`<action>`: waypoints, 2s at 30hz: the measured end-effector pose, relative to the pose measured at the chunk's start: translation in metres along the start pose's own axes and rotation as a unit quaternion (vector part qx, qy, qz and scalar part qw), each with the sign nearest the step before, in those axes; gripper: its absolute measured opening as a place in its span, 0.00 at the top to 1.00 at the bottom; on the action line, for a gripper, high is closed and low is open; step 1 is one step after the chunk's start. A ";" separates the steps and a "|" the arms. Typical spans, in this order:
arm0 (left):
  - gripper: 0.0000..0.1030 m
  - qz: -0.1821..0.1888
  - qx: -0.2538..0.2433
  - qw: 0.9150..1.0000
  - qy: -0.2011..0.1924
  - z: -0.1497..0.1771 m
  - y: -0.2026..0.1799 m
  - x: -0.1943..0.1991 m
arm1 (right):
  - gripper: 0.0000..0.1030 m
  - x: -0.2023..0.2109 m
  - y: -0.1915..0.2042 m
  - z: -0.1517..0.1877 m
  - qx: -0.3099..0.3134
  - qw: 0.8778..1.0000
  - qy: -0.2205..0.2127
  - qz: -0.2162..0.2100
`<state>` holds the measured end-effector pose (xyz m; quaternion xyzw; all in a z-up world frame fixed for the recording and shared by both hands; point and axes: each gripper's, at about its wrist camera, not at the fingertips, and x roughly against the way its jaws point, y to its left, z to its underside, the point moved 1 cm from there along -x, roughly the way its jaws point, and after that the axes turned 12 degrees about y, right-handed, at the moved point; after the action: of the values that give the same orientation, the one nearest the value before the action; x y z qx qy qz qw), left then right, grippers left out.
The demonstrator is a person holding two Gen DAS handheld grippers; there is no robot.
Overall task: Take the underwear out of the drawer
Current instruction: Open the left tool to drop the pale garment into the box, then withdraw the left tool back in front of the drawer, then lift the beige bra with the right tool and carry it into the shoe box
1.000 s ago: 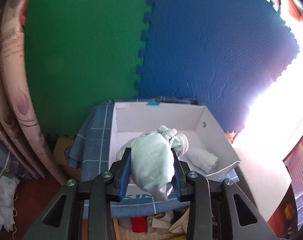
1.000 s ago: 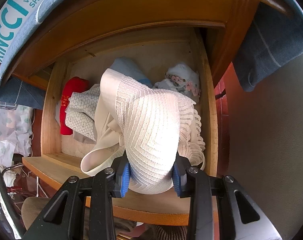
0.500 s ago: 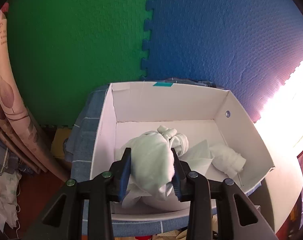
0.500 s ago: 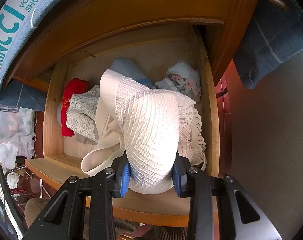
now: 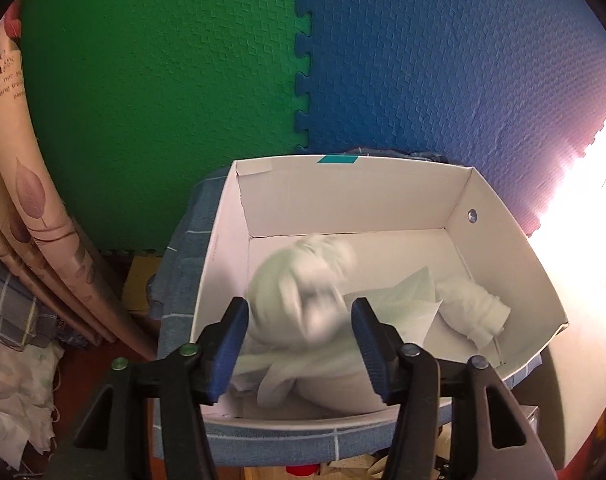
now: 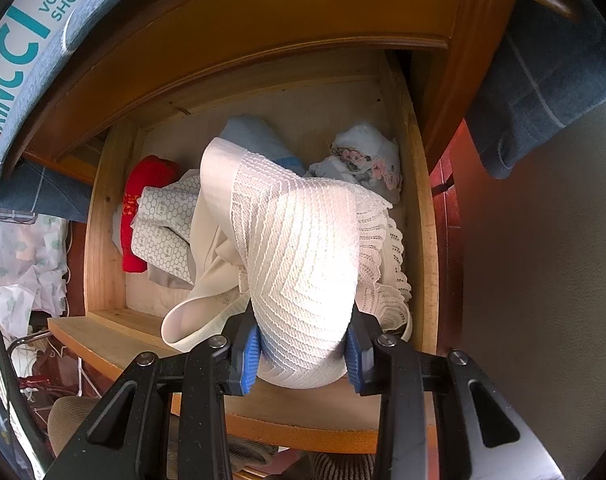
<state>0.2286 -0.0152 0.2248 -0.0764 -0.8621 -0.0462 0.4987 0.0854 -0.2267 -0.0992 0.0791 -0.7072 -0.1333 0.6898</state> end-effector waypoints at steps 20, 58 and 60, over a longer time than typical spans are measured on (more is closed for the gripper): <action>0.38 -0.017 0.015 0.998 -0.066 0.057 0.014 0.077 | 0.69 -0.002 0.007 -0.001 0.012 1.000 -0.005 0.023; 0.33 0.005 0.183 0.981 0.061 0.249 0.033 -0.061 | 0.70 0.095 0.024 0.027 0.064 0.991 -0.115 0.025; 0.33 0.007 0.184 0.981 0.062 0.249 0.032 -0.062 | 0.70 0.105 0.028 0.030 0.071 0.990 -0.122 0.024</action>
<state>0.0528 0.0501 0.0472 0.0138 -0.8225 0.1120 0.5574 0.0536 -0.2289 0.0085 0.0934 -0.7956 -0.0747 0.5939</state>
